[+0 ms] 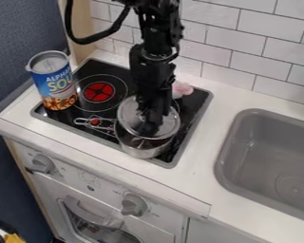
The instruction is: Put the lid on the silver pot
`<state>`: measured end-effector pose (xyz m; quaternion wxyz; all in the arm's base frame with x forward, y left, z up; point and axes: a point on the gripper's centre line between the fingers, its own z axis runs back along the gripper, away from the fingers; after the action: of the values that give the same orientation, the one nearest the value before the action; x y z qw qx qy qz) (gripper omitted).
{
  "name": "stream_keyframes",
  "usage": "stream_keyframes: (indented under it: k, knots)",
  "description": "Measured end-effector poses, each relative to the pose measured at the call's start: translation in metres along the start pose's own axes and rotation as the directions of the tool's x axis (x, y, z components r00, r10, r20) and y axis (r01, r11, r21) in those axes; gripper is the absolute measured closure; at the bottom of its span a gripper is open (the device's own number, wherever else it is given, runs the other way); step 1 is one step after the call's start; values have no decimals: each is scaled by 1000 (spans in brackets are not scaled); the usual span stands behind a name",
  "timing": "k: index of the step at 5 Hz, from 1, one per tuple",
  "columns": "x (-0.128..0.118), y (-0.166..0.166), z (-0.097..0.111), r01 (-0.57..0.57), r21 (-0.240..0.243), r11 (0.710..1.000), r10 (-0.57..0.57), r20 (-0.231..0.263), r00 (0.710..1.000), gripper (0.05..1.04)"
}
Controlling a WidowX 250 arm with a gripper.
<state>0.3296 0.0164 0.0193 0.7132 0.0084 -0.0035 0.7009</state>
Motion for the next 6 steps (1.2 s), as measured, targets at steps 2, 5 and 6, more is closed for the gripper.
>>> stream_keyframes:
  k: [2,5,6]
  knots:
    - [3,10,-7,13,23,1000,-11,-46,999,753]
    - [3,18,-6,14,35,999,-11,-85,996,71]
    - [-2,14,5,22,-6,1000,-23,-117,993,75]
